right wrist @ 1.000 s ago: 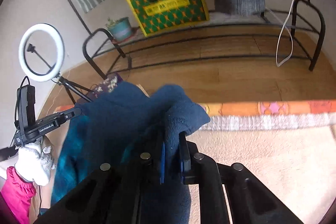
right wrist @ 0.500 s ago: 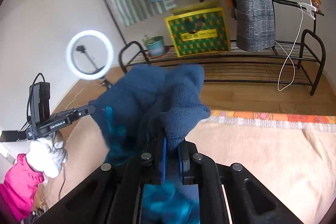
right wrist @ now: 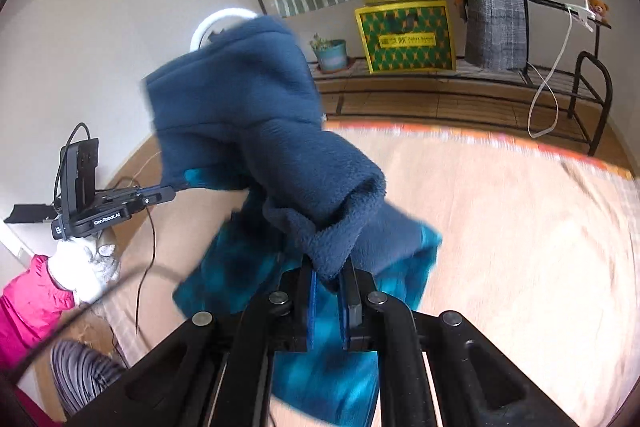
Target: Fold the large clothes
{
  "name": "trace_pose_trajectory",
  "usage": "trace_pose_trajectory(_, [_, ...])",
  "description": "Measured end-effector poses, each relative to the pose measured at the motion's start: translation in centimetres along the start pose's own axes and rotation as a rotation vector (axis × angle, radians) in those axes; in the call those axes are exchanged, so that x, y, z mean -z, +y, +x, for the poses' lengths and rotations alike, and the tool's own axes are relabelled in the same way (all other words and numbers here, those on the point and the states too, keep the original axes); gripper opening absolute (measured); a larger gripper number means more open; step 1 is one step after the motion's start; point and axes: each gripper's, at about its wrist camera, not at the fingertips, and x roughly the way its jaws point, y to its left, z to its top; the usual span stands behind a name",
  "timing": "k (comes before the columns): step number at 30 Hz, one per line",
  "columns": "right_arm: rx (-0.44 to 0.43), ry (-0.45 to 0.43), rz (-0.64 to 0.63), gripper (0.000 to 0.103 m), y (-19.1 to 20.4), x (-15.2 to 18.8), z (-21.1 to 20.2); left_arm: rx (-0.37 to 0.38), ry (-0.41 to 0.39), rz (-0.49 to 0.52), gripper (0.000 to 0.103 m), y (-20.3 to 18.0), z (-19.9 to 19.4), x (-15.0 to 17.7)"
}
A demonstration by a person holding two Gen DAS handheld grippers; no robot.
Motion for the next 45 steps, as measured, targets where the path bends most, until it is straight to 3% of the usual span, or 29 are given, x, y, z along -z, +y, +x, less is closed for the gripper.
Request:
trace_pose_trajectory(5, [0.059, 0.032, 0.019, 0.009, -0.1, 4.8, -0.6, -0.024, 0.102, 0.059, 0.001, -1.1, 0.1, 5.9])
trace_pose_trajectory(8, [0.086, 0.022, 0.012, 0.018, 0.4, 6.4, -2.2, -0.03, 0.106, 0.06, 0.001, -1.2, -1.8, 7.5])
trace_pose_trajectory(9, [0.099, 0.004, 0.01, 0.028, 0.6, 6.8, -3.4, -0.031, 0.095, 0.054, 0.001, -1.2, -2.7, 7.7])
trace_pose_trajectory(16, [0.123, -0.144, 0.001, 0.028, 3.6, 7.3, -13.8, 0.004, -0.049, -0.041, 0.001, -0.9, -13.9, 6.2])
trace_pose_trajectory(23, [0.178, -0.338, -0.075, 0.031, 8.1, 7.1, -25.9, 0.001, -0.213, -0.02, 0.003, -3.6, -26.8, 3.6])
trace_pose_trajectory(25, [0.201, -0.389, -0.093, 0.038, 8.8, 7.1, -28.8, 0.002, -0.264, -0.014, 0.012, -4.6, -30.5, 3.0])
trace_pose_trajectory(27, [0.225, -0.439, -0.104, 0.046, 9.4, 7.2, -31.5, 0.003, -0.313, -0.015, 0.032, -5.2, -33.5, 2.7])
trace_pose_trajectory(31, [0.242, -0.504, -0.096, 0.05, 9.6, 7.0, -34.9, 0.015, -0.365, -0.021, 0.037, -5.9, -37.7, 2.0])
trace_pose_trajectory(32, [0.241, -0.514, -0.089, 0.053, 9.5, 7.2, -35.4, 0.015, -0.371, -0.026, 0.049, -6.0, -38.1, 1.9])
trace_pose_trajectory(34, [0.228, -0.527, -0.064, 0.064, 8.8, 7.3, -35.7, 0.014, -0.38, -0.042, 0.067, -5.8, -38.0, 2.0])
trace_pose_trajectory(39, [0.159, -0.48, 0.031, 0.064, 6.2, 7.7, -32.0, 0.082, -0.286, -0.143, 0.067, -4.2, -32.0, 2.6])
trace_pose_trajectory(45, [0.076, -0.34, 0.105, 0.068, 3.7, 7.7, -22.5, 0.148, -0.099, -0.308, 0.067, -0.7, -18.7, 1.9])
